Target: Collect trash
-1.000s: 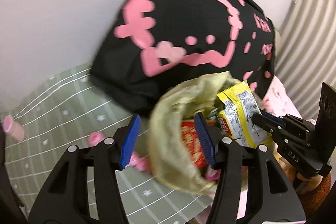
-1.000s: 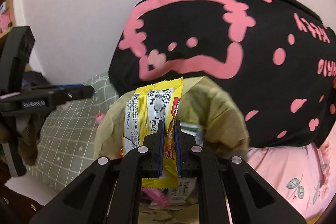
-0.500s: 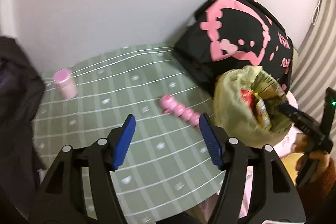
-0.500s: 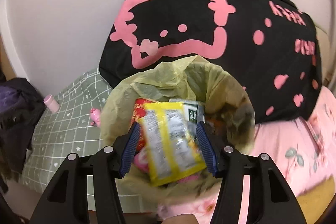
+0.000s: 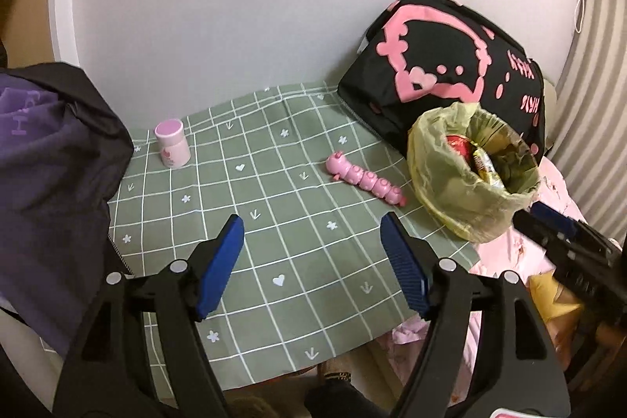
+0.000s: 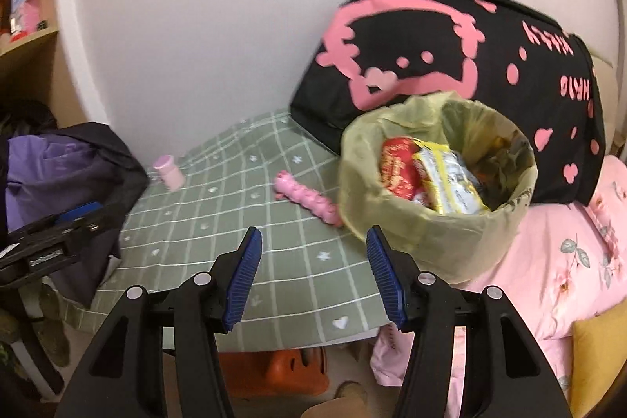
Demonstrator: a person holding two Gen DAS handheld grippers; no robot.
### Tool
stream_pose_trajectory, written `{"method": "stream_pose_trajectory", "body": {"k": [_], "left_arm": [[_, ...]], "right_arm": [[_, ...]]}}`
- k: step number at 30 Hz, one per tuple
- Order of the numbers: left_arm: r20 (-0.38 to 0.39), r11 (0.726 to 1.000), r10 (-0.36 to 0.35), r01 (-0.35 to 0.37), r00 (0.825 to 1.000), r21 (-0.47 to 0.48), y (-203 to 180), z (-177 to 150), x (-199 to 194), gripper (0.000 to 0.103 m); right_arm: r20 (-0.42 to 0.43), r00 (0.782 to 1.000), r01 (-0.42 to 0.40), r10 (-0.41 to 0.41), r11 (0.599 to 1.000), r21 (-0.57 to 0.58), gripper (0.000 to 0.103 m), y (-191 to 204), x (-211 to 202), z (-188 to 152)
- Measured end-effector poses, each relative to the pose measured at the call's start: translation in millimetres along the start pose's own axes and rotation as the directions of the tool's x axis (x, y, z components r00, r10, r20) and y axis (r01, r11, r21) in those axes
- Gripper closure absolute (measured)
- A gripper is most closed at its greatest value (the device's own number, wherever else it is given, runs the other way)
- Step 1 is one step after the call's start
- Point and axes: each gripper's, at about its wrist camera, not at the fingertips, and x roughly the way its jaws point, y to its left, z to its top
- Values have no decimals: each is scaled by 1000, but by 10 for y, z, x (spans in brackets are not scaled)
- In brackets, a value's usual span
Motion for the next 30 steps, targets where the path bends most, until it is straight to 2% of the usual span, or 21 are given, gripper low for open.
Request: {"method": "stream_pose_trajectory", "body": {"k": [4,8,16,30], "left_arm": [[-1,999,9,-9,1000,48,-109,-18,-32,35],[-13,996,44,-43,999,84,-205,-60,-32,35],[-4,993,111,-110,994,52,-160,-69,-79,35],[-24,993,100,-98,995,58,-147,-105,-73,35]], "right_arm": [[18,999,31,-30,999,-42,50,184,-83,-30],[9,998,54,-54,998,-37,50,208,-90,-55],[11,998,56,-56,998,-7,50,105,-118,-63],[-3,999,46,-46,999,-13,50,175,-85,-99]]}}
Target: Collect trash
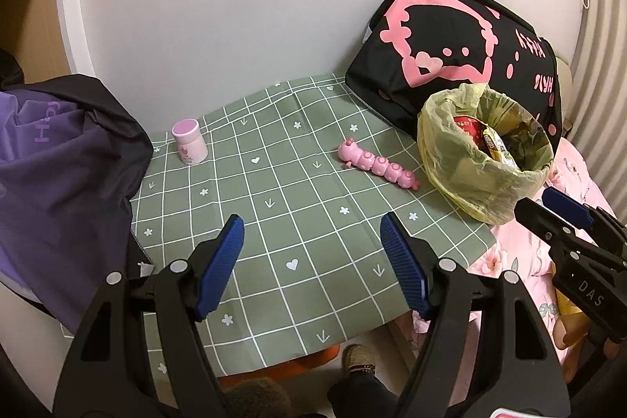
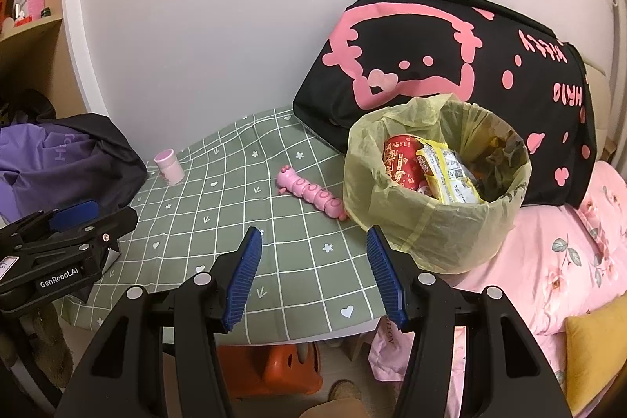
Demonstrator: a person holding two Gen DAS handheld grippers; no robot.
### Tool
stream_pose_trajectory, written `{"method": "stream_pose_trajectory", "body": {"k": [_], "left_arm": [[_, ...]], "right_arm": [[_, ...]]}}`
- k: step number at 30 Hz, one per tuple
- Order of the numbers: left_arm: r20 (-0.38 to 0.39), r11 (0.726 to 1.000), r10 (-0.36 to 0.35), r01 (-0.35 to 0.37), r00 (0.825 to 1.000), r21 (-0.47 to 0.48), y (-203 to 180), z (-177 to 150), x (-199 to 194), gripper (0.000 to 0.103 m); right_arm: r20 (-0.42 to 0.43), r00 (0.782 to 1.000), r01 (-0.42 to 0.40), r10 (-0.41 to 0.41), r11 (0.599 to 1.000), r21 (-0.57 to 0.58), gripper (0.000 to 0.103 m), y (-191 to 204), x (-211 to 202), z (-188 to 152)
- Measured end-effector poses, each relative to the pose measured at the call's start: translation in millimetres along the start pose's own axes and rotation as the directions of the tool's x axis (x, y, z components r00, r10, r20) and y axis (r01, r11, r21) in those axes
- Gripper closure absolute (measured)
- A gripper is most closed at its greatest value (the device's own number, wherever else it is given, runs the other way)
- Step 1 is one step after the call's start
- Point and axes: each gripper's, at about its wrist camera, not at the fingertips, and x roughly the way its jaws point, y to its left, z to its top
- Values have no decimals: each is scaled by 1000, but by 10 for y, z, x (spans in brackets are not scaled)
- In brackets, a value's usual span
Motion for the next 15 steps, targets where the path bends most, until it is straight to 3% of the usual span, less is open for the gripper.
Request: {"method": "stream_pose_trajectory", "body": {"k": [15], "left_arm": [[4,1000,0,0,1000,0,-6,8,-7,35]], "right_arm": [[5,1000,-3,3,1000,-4,50,-17,2,0]]}}
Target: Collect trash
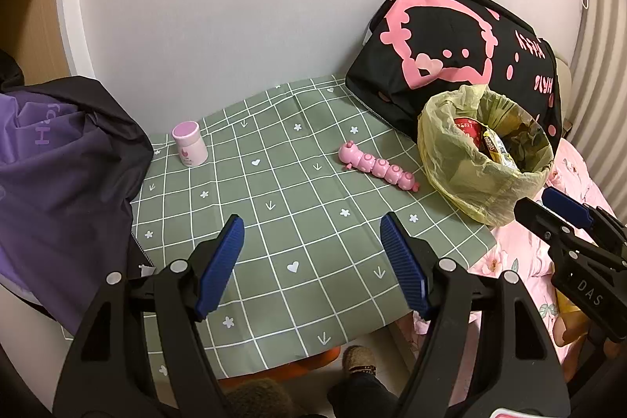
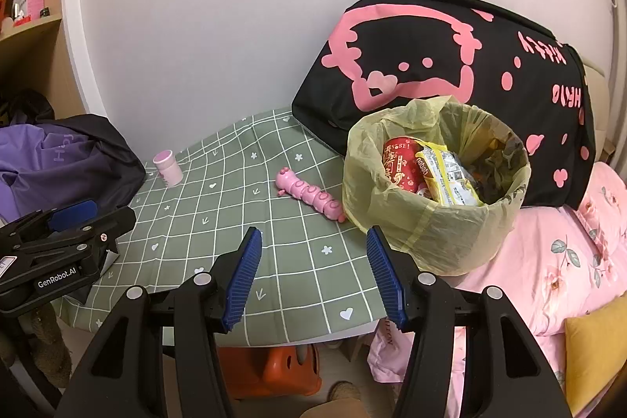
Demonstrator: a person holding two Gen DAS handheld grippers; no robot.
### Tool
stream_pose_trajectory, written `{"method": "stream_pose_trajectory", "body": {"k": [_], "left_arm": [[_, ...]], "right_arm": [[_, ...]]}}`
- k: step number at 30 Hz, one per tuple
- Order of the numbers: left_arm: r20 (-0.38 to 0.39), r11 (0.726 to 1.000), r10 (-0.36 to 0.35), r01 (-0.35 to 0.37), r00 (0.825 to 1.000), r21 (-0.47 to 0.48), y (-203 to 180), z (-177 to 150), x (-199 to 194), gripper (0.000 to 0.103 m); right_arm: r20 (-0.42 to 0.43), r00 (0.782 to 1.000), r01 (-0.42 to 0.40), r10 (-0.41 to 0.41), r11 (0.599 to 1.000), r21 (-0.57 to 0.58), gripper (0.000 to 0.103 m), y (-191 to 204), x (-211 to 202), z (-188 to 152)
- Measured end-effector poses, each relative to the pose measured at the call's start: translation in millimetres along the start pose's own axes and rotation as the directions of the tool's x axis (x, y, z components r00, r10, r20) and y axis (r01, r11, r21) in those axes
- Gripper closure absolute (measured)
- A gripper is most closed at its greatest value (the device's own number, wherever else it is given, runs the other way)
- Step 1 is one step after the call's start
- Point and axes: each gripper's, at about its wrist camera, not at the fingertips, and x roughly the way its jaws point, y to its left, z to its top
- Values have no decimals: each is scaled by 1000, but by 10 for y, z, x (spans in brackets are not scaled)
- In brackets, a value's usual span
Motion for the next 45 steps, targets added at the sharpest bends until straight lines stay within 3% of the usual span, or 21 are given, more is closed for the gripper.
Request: {"method": "stream_pose_trajectory", "body": {"k": [45], "left_arm": [[9,1000,-7,7,1000,10,34,22,28,35]], "right_arm": [[-5,1000,8,-8,1000,6,50,-62,64,17]]}}
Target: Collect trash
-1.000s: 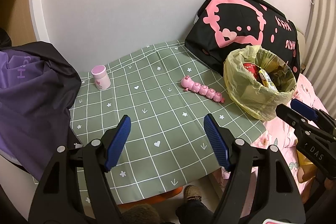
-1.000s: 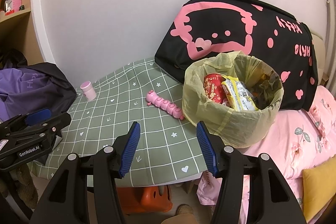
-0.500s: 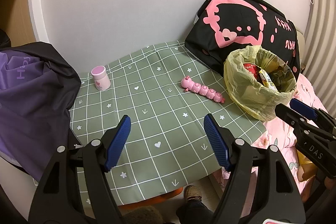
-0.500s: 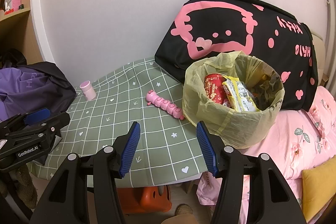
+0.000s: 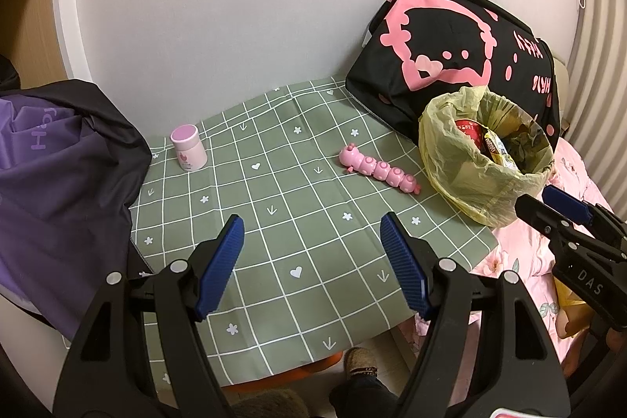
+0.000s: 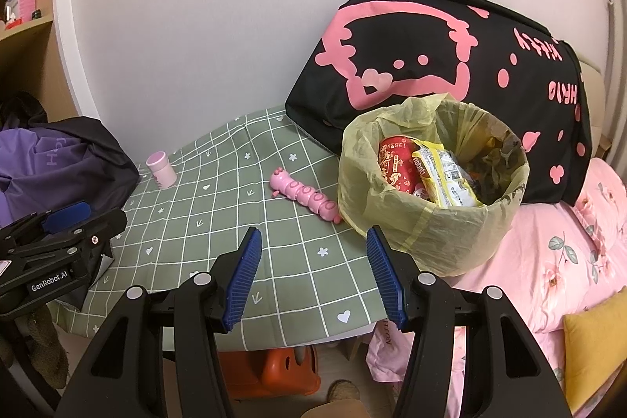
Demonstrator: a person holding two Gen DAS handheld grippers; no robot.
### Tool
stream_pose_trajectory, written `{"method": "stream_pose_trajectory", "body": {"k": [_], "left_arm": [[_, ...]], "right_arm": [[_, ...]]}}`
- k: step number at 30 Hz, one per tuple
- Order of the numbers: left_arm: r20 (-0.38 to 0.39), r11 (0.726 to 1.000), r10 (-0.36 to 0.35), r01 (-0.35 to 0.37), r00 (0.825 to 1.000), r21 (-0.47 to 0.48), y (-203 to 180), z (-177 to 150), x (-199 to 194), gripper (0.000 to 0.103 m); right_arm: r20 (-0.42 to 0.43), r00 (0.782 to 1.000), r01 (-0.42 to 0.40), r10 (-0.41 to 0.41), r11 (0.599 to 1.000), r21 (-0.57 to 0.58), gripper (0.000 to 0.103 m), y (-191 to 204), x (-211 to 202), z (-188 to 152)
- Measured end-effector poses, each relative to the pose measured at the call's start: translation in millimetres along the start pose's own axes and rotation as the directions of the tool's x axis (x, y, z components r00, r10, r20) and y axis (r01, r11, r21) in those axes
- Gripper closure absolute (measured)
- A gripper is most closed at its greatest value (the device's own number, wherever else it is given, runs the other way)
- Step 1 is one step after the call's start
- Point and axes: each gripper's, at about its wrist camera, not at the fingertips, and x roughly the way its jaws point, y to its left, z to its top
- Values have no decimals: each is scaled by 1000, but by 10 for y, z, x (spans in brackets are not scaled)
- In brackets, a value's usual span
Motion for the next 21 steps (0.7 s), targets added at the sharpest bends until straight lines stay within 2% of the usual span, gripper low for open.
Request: {"method": "stream_pose_trajectory", "body": {"k": [21], "left_arm": [[0,999,-23,23,1000,34,-25,-31,27,35]], "right_arm": [[-8,1000,-4,4,1000,5,50,-41,-27,-31]]}}
